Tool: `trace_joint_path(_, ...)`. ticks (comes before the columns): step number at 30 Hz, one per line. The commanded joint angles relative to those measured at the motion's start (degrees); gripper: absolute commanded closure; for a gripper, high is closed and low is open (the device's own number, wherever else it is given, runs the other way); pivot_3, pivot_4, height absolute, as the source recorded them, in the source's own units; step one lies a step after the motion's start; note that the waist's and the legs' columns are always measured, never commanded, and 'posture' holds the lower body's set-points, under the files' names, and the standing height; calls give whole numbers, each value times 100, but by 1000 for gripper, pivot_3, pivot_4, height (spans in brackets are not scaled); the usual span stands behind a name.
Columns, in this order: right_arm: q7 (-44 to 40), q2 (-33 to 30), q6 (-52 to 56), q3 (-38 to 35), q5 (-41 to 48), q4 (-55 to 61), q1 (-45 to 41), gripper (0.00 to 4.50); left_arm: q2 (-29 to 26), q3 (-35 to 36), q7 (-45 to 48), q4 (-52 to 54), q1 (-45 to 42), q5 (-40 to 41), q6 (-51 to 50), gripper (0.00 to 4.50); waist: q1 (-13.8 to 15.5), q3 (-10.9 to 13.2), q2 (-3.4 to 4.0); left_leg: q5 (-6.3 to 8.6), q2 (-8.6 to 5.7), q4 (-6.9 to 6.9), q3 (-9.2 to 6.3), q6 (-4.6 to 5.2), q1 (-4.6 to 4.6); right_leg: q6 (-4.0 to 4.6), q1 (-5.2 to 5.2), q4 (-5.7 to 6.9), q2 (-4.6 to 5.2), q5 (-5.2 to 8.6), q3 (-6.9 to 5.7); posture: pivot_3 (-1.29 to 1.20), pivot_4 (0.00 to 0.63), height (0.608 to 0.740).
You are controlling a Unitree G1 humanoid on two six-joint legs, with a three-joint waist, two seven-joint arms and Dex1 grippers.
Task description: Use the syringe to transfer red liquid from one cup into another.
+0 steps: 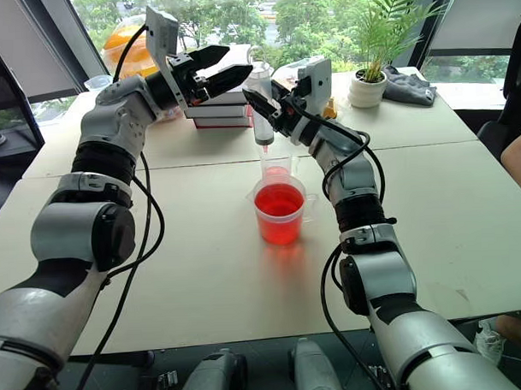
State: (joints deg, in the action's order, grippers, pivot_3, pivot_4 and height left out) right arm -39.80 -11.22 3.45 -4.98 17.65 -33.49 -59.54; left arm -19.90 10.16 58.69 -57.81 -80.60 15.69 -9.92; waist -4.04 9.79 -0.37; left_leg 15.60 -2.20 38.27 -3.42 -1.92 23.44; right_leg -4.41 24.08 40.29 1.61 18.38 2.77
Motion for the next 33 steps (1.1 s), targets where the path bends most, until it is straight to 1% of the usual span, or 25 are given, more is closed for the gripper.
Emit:
trace_joint_path(1, 21, -44, -42, -74, 40, 194, -73, 3063, -243, 95, 240, 575, 11, 218, -242, 102, -2, 0, 0, 0, 0, -1, 0, -1, 0, 0, 0, 0, -1, 0, 0, 0, 150, 740)
trace_joint_path(3, 43, -98, -43, -100, 26, 160, -79, 3063, -332, 76, 335, 847, 187, 276, -417, 102, -3, 0, 0, -1, 0, -2, 0, -2, 0, 0, 1, 1, 0, 0, 0, 0, 150, 740)
trace_joint_path(7, 177, -302, -12, -199, 4, 109, -140, 3063, -497, 38, 485, 1741, 789, 499, -972, 102, -2, -1, 1, -4, 0, -2, 0, -7, 0, 0, 2, 2, 1, 0, 1, 0, 150, 740)
trace_joint_path(9, 348, -525, 294, -242, -21, 281, -296, 3063, -574, -17, 487, 2313, 1251, 576, -1222, 102, 0, -1, 1, -4, 0, -1, 0, -7, 0, 0, 2, 3, 1, 0, 1, 0, 150, 740)
trace_joint_path(11, 666, -816, 1145, -329, 47, 589, -604, 3063, -638, -82, 419, 2848, 1783, 562, -1315, 102, 3, -1, 1, -4, 0, 0, 0, -7, 0, 0, 2, 5, 3, 0, 3, 0, 150, 740)
trace_joint_path(14, 1130, -1207, 2687, -695, 516, 918, -1197, 3063, -658, -116, 238, 3475, 2397, 627, -1575, 102, 13, 0, 2, -5, 0, -1, 1, -9, 7, 1, 16, 7, 5, 0, 6, 0, 150, 740)
trace_joint_path(15, 1263, -1459, 3276, -700, 474, 883, -1428, 3063, -651, -139, 183, 3713, 2613, 658, -1679, 102, 22, 0, 2, -5, 1, -3, 0, -9, 11, 1, 21, 8, 4, 0, 5, 0, 150, 740)
trace_joint_path(17, 1375, -1913, 4277, -587, 347, 806, -1708, 3063, -633, -196, 94, 4108, 2958, 714, -1846, 102, 50, -2, -2, -4, 2, -9, 0, -7, 13, 1, 25, 6, 6, 0, 5, 0, 150, 740)
trace_joint_path(18, 1438, -2164, 4850, -449, 216, 701, -1829, 3063, -633, -236, 77, 4314, 3144, 748, -1921, 102, 81, -3, -2, 0, 2, -12, -1, 0, 13, 1, 25, 3, 5, 0, 4, 0, 150, 740)
trace_joint_path(19, 1392, -2374, 5208, -266, 105, 682, -1835, 3063, -640, -271, 57, 4483, 3288, 781, -1972, 102, 105, -5, -6, 8, 2, -13, -1, 14, 13, 1, 22, -3, 6, 0, 4, 0, 150, 740)
trace_joint_path(22, 1411, -2796, 5986, 71, -133, 608, -1697, 3063, -628, -268, -74, 4792, 3537, 895, -2120, 102, 170, -10, -14, 11, 2, -11, 2, 18, 12, 2, 14, -13, 8, -1, 5, 0, 150, 740)
trace_joint_path(24, 1332, -3016, 6235, 377, -335, 613, -1446, 3063, -616, -251, -153, 4905, 3623, 958, -2181, 102, 177, -10, -14, 12, 1, -10, 9, 21, 13, 7, 13, -14, 10, -4, 7, 0, 150, 740)
trace_joint_path(26, 1122, -3191, 6574, 562, -343, 631, -1074, 3063, -626, -263, -203, 5019, 3711, 998, -2201, 102, 183, -10, -14, 8, 1, -7, 11, 26, 13, 11, 12, -10, 9, -7, 7, 0, 150, 740)
trace_joint_path(30, 961, -3373, 6823, 646, -376, 410, -223, 3063, -655, -263, -275, 5265, 3861, 1099, -2295, 102, 196, -10, -14, 7, 1, -8, 13, 28, 13, 11, 12, -10, 8, -7, 6, 0, 150, 740)
trace_joint_path(33, 815, -3414, 6928, 767, -433, 126, 135, 3063, -690, -271, -291, 5426, 3941, 1206, -2391, 102, 164, -10, -14, 7, 1, -7, 16, 28, 13, 11, 12, -9, 8, -7, 6, 0, 150, 740)
